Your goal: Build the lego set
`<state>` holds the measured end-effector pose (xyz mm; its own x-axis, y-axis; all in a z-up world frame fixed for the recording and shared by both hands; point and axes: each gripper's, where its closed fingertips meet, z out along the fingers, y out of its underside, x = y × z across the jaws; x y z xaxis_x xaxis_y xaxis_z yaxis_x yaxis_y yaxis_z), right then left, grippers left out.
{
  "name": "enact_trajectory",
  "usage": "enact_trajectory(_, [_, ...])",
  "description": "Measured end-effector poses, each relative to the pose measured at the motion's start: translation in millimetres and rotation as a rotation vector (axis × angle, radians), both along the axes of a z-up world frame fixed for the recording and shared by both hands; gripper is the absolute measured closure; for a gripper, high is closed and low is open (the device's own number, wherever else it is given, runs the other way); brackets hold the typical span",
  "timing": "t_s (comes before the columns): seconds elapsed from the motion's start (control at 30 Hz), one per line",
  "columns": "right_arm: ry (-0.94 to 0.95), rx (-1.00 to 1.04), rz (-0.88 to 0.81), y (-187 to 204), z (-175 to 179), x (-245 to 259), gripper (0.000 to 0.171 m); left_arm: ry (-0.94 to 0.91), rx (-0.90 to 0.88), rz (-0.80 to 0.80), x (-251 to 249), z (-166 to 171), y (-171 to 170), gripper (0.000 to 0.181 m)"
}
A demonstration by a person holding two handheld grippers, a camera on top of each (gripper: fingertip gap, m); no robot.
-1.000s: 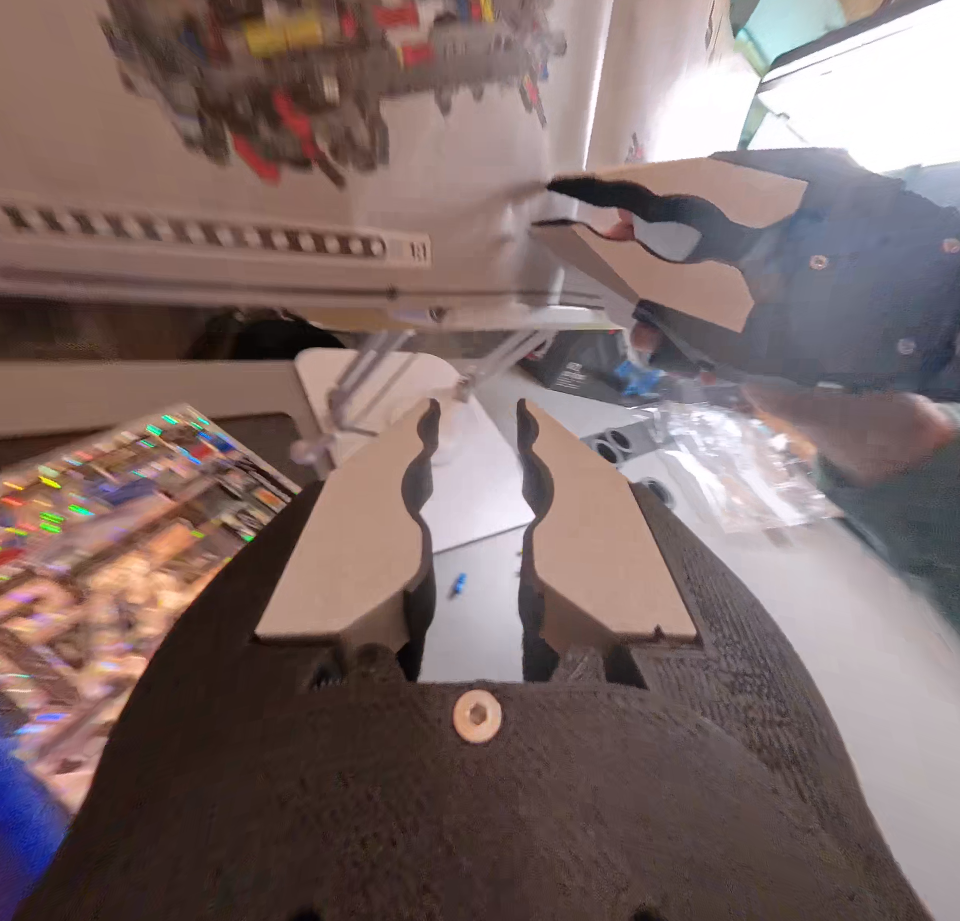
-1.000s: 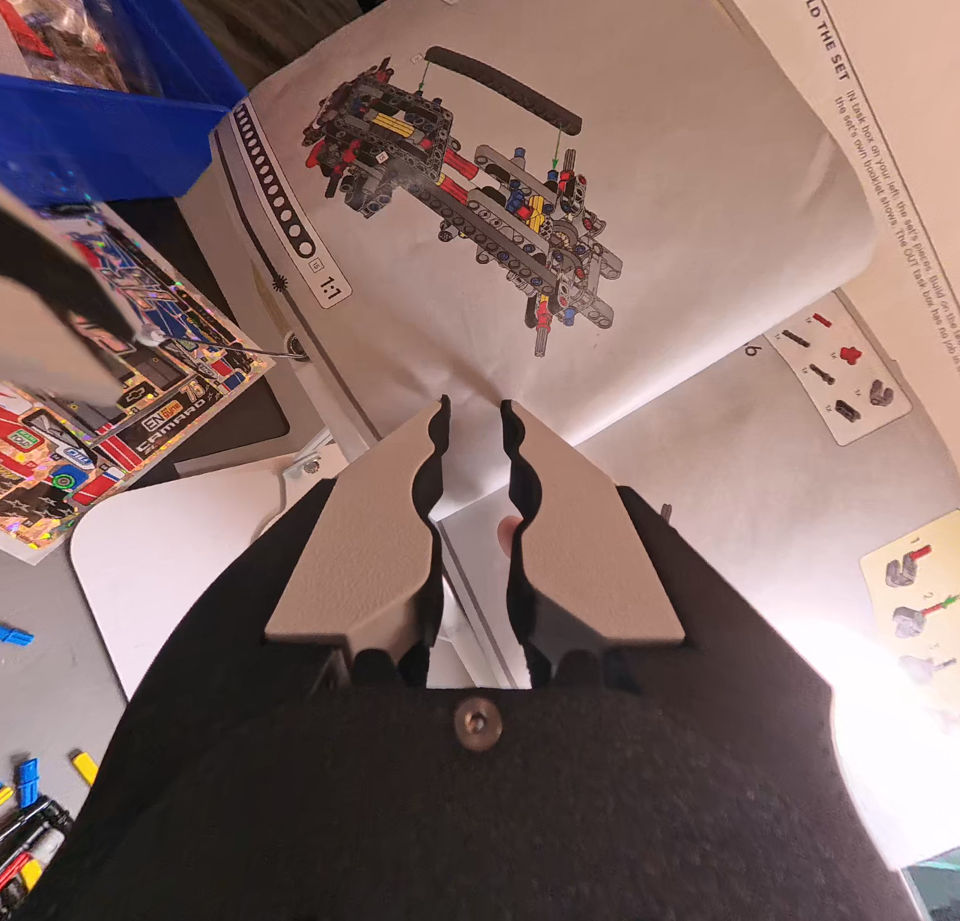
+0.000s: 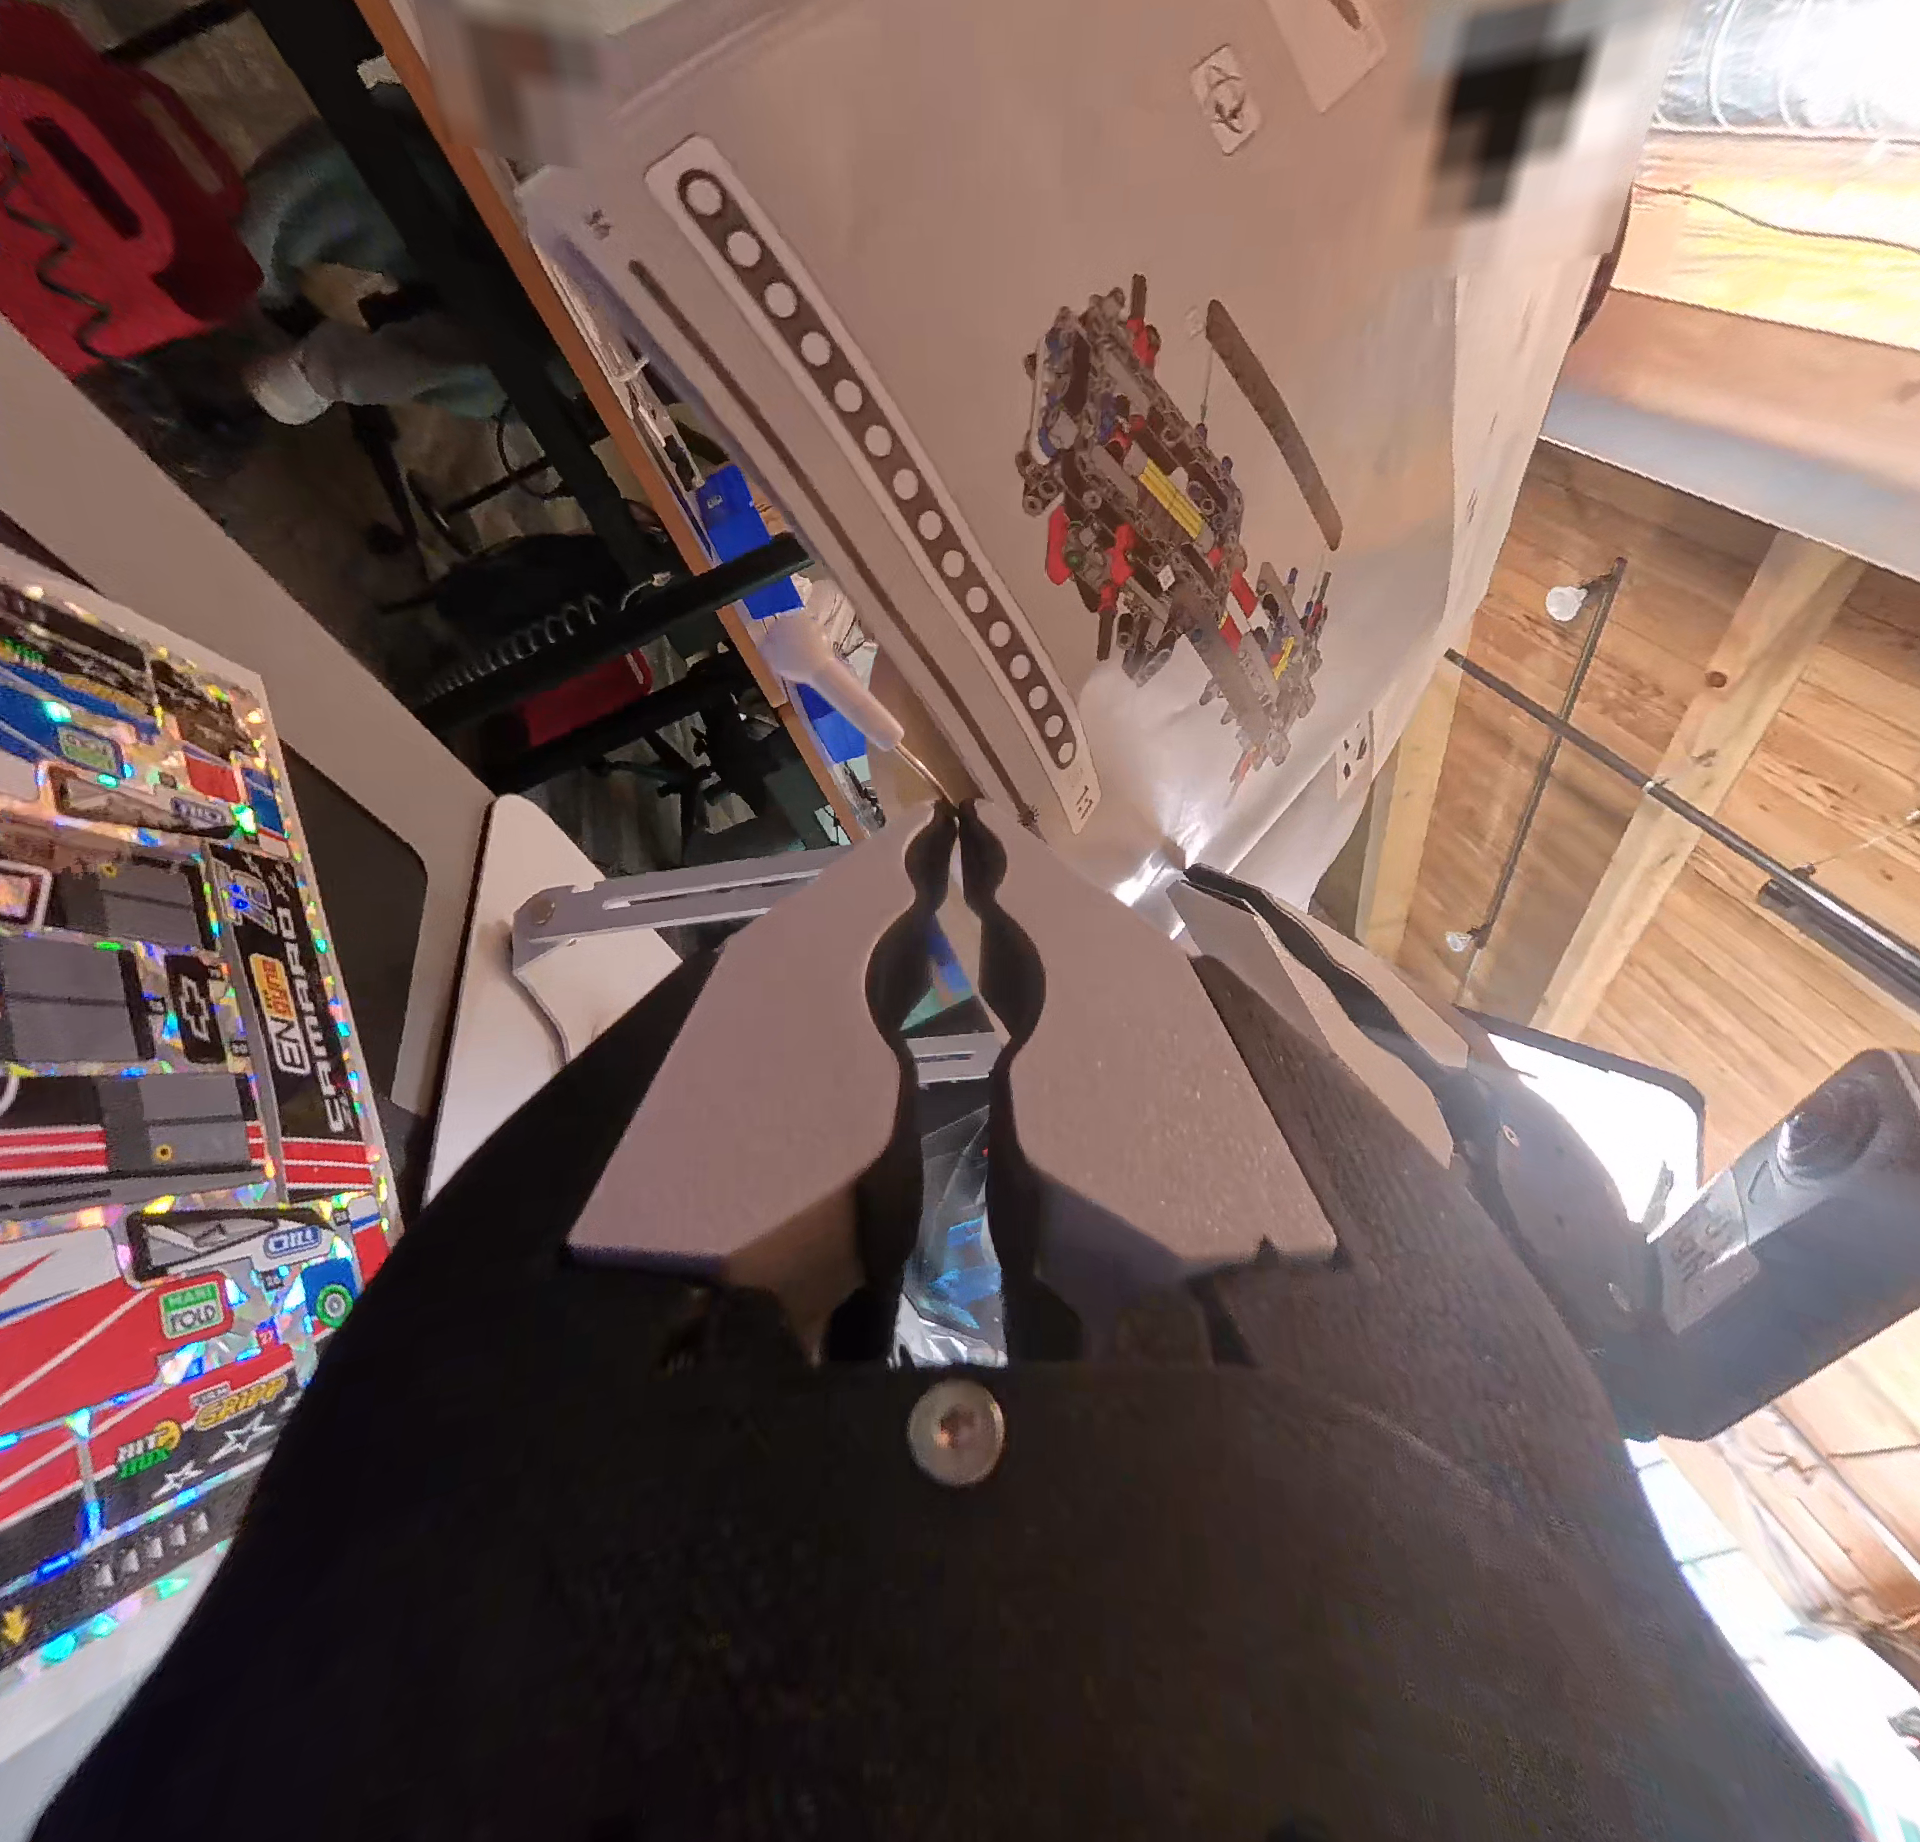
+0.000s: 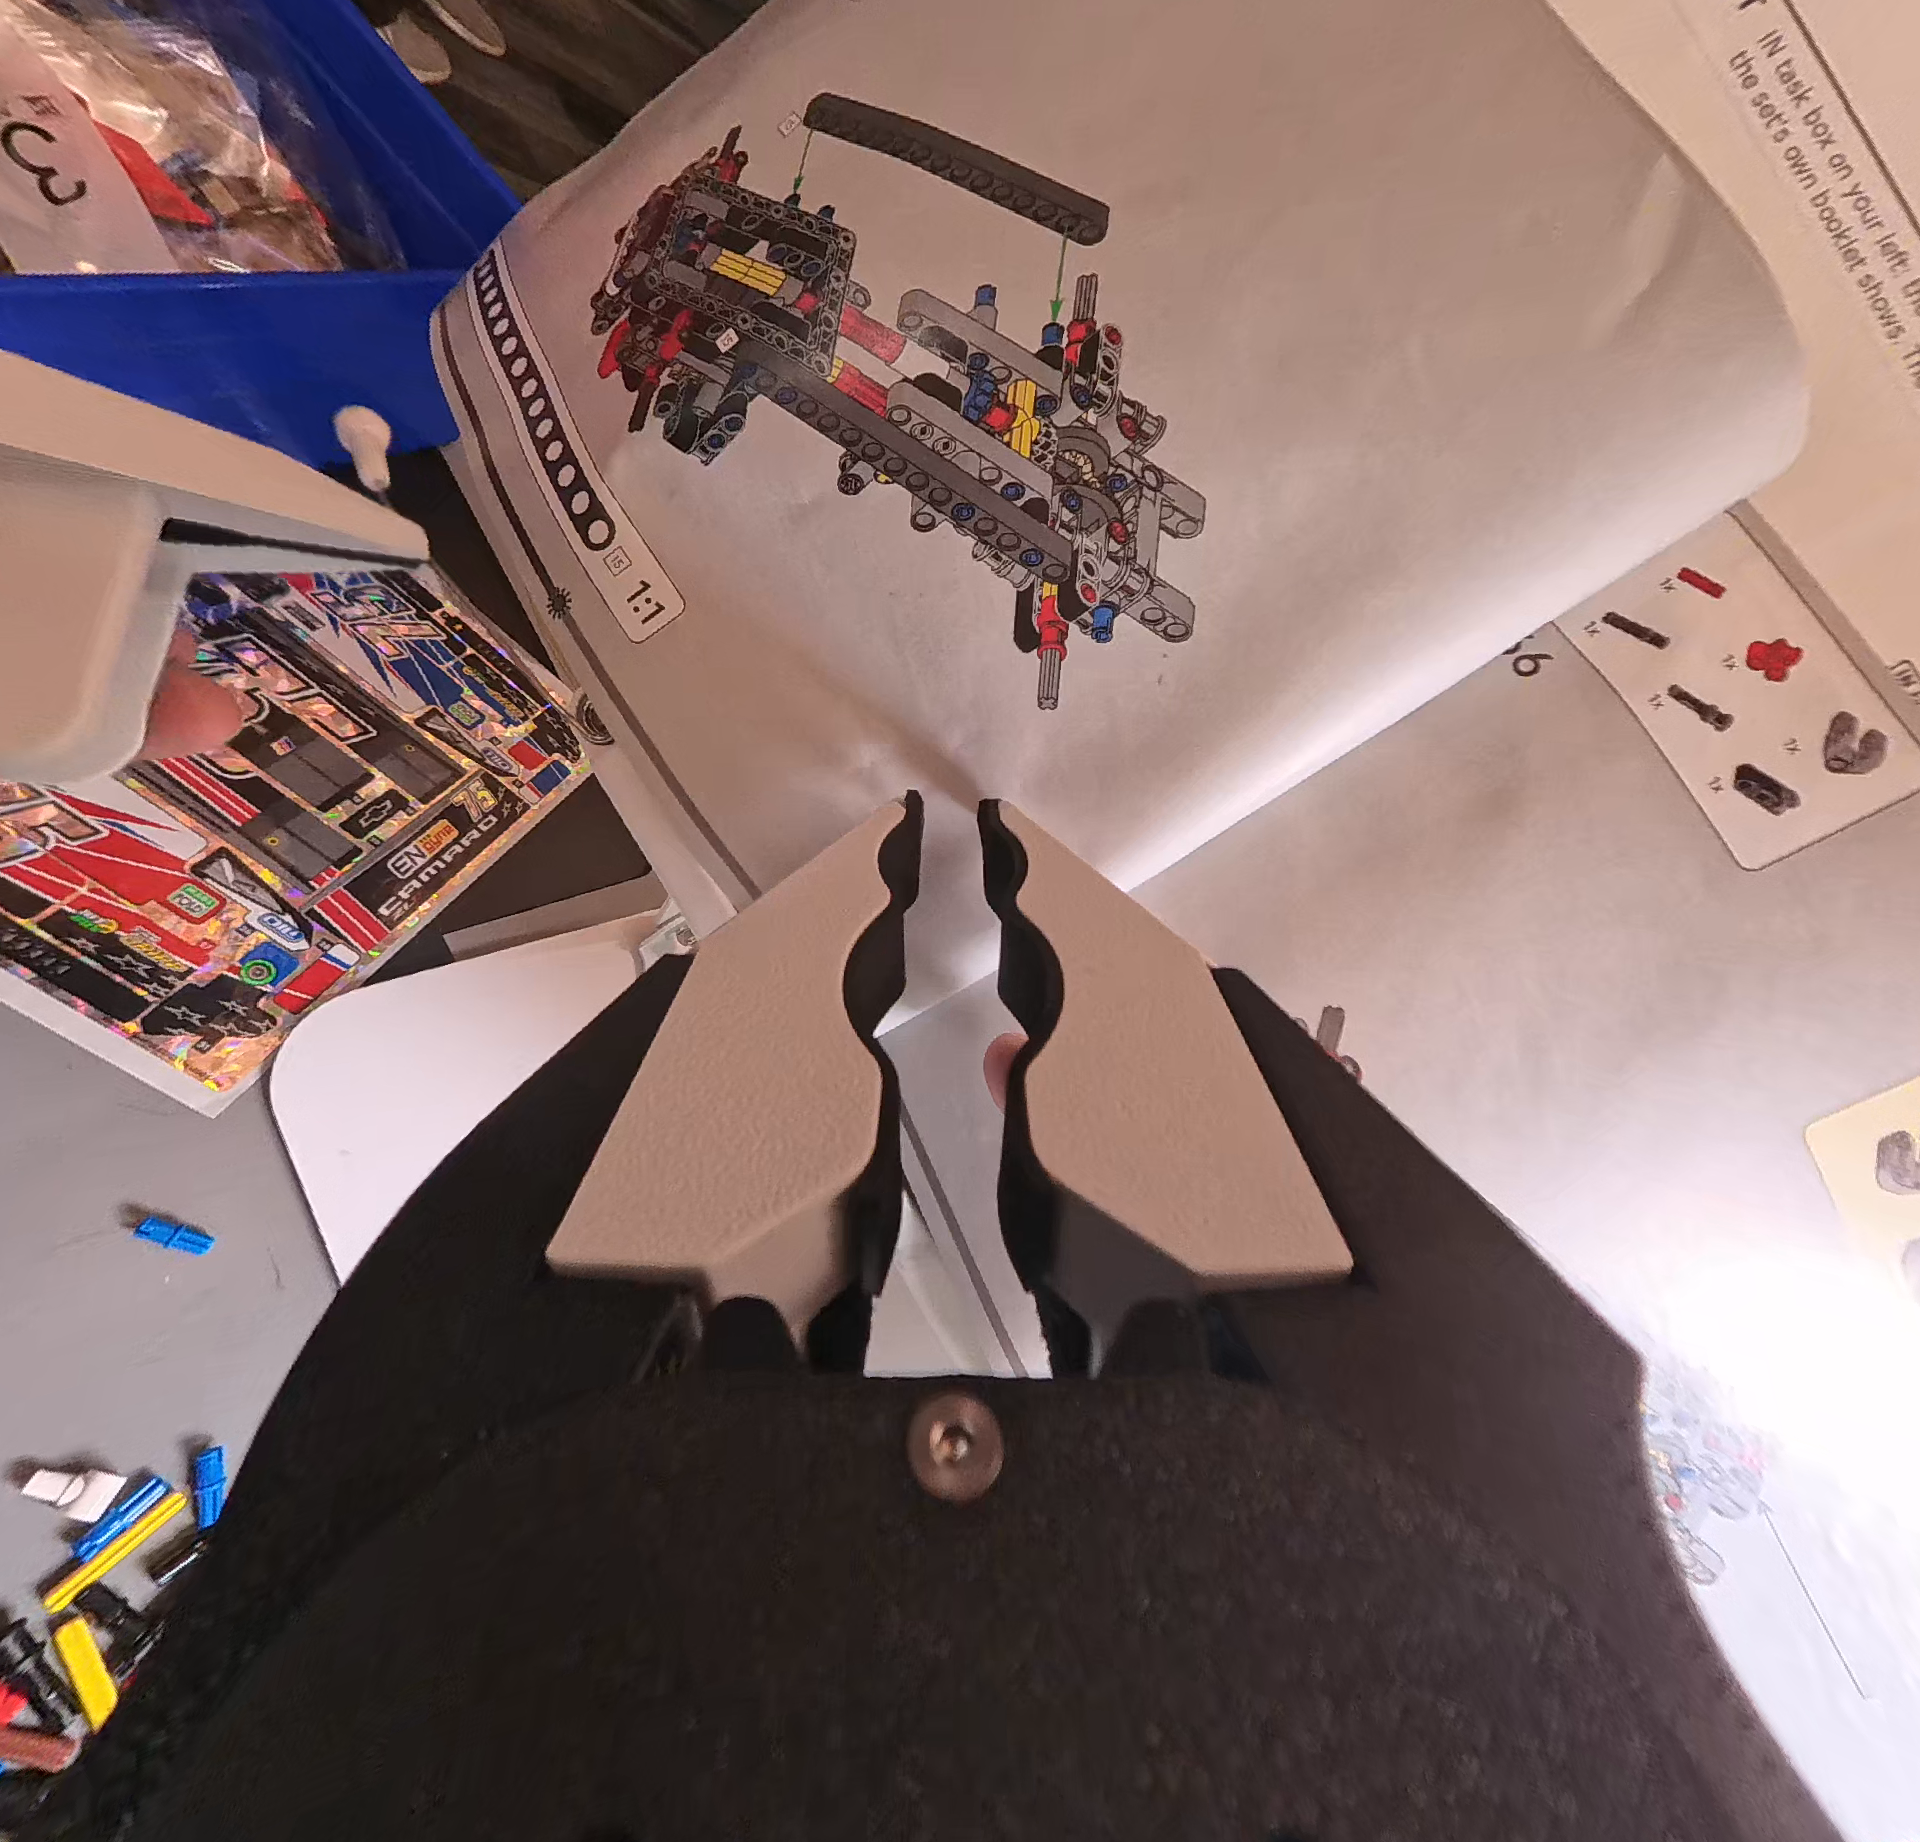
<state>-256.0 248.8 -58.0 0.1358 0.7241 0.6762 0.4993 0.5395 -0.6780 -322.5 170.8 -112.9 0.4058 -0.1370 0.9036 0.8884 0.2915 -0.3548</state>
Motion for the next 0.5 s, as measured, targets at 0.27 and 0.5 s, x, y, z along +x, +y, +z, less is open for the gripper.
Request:
enact_trajectory(0.27, [0.006, 0.003, -0.009, 1.4, 0.9, -1.0, 0.164, 0.187, -0.088, -0.034, 0.6, 23.6, 0.8, 0.181])
enact_trajectory(0.5, [0.013, 0.005, -0.015, 2.4, 1.8, -1.3, 0.167, -0.019, -0.101, -0.24, 53.2, -17.7, 10.7, 0.123])
